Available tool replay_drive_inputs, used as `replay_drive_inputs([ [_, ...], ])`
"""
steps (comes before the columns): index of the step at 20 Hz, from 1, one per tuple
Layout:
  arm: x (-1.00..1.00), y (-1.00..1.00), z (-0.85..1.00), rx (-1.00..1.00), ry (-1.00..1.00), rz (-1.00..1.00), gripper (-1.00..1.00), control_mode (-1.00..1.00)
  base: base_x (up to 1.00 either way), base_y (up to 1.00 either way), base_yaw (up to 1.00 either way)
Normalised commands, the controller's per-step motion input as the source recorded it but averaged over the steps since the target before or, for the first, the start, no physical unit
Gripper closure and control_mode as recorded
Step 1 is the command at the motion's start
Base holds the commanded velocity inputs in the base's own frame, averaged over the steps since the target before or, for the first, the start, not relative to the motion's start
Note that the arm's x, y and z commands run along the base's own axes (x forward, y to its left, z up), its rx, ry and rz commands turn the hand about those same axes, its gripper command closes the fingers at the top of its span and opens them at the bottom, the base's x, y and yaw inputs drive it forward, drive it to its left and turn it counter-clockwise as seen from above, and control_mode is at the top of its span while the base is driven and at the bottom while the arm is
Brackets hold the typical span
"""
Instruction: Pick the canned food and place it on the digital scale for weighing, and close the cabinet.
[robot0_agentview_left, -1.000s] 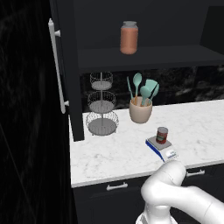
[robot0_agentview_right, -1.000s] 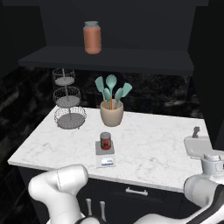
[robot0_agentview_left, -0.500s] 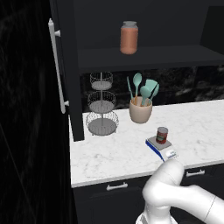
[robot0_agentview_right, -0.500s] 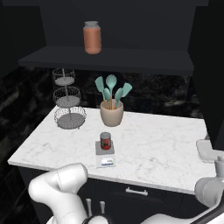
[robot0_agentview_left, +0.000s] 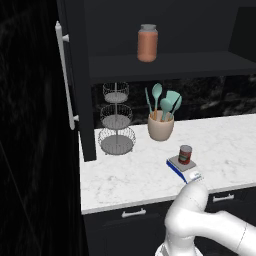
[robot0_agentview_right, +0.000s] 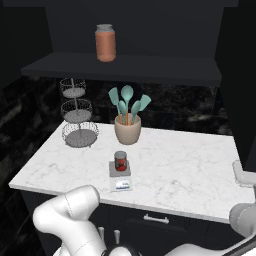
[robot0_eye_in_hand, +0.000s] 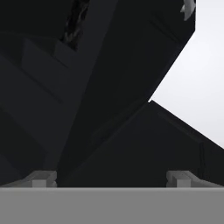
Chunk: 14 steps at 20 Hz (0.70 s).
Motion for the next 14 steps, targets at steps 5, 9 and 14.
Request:
replay_drive_inputs([
  [5,0.0,-0.24,0.0,0.03,0.0,0.0,-1.0,-1.0,0.0,0.0,0.0],
  [9,0.0,-0.38,0.0,0.04,0.0,0.0,-1.0,-1.0,0.0,0.0,0.0],
  [14,0.0,-0.25,0.0,0.02,0.0,0.0,-1.0,-1.0,0.0,0.0,0.0],
])
